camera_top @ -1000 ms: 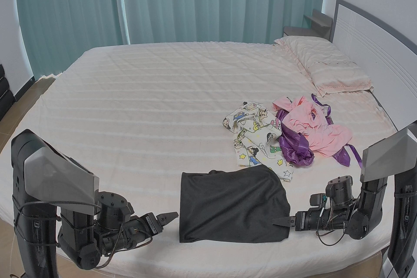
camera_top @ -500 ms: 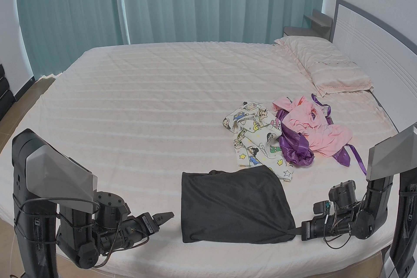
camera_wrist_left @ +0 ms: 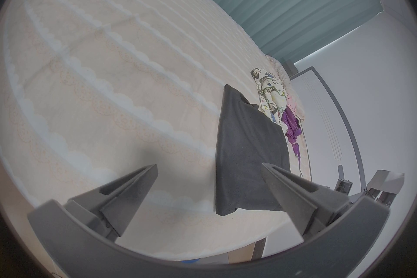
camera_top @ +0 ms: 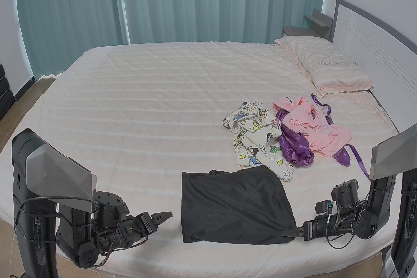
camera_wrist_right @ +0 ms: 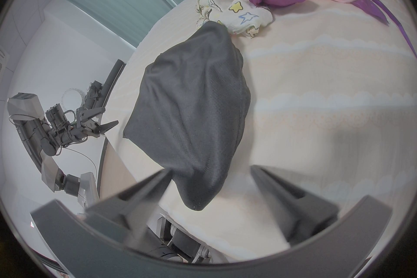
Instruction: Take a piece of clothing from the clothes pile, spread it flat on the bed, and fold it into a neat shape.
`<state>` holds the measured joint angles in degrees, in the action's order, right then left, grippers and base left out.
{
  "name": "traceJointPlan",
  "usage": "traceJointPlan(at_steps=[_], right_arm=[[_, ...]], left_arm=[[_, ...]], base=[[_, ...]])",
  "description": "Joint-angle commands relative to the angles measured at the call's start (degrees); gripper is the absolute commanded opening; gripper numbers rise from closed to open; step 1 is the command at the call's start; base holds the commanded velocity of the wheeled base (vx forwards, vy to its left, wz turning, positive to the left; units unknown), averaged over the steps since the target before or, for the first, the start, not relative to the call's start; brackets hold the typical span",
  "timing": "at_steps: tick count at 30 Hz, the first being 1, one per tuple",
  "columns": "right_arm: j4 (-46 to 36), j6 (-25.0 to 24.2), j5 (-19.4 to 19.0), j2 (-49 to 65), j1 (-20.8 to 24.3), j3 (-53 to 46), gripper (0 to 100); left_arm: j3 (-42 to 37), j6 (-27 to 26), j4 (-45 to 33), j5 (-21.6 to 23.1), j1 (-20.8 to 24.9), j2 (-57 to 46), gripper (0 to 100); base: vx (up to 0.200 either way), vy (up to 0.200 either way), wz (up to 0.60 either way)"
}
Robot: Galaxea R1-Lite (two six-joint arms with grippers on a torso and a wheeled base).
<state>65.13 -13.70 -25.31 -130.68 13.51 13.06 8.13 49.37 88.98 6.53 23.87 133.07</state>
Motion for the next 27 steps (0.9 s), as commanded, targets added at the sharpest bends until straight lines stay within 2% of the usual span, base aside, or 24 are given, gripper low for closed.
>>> traceJointPlan(at_steps=[1, 8, 10, 14, 15, 18, 21, 23, 24, 26, 27], right_arm=[[-0.3, 0.1, 0.3, 4.2, -1.9, -0.5, 100], [-0.4, 0.0, 1.1, 16.1, -8.8, -1.6, 100], [0.3, -0.3, 3.2, 23.4, -11.1, -3.7, 100], [-0.1, -0.7, 5.1, 32.9, -12.4, -5.7, 100], [0.3, -1.5, 5.7, 38.8, -12.5, -8.0, 100], [0.2, -2.9, 5.8, 45.5, -12.5, -9.6, 100], [-0.6, -4.7, 6.1, 58.6, -13.2, -13.1, 100], [-0.6, -4.7, 6.1, 58.6, -13.2, -13.1, 100], [-6.5, -4.9, 7.0, 68.7, -14.5, -13.1, 100], [-11.9, -4.8, 7.2, 75.4, -14.8, -13.1, 100], [-17.1, -4.8, 7.2, 81.0, -14.8, -13.1, 100]], left_arm=[[-0.7, -0.1, 0.8, -0.3, -0.3, -1.3, 100], [-3.4, -1.9, 0.7, -2.1, -3.4, -14.0, 100], [-6.5, -6.0, 0.4, -2.3, -5.1, -20.6, 100], [-8.0, -7.3, -1.8, -3.7, -5.9, -30.2, 100], [-7.9, -7.4, -6.6, -4.2, -6.6, -38.2, 100], [-7.4, -7.9, -11.8, -4.4, -6.7, -46.1, 100], [-6.2, -10.3, -25.9, -6.1, -6.8, -60.9, 100], [-6.2, -10.3, -25.9, -6.1, -6.8, -60.9, 100], [-2.7, -11.7, -39.7, -10.8, -6.8, -70.6, 100], [-0.9, -11.9, -47.2, -13.5, -6.6, -75.7, 100], [0.0, -11.9, -52.9, -14.9, -6.2, -80.1, 100]], base=[[0.0, 0.0, 0.0], [0.0, 0.0, 0.0], [0.0, 0.0, 0.0], [0.0, 0.0, 0.0], [0.0, 0.0, 0.0], [0.0, 0.0, 0.0], [0.0, 0.0, 0.0], [0.0, 0.0, 0.0], [0.0, 0.0, 0.0], [0.0, 0.0, 0.0], [0.0, 0.0, 0.0]])
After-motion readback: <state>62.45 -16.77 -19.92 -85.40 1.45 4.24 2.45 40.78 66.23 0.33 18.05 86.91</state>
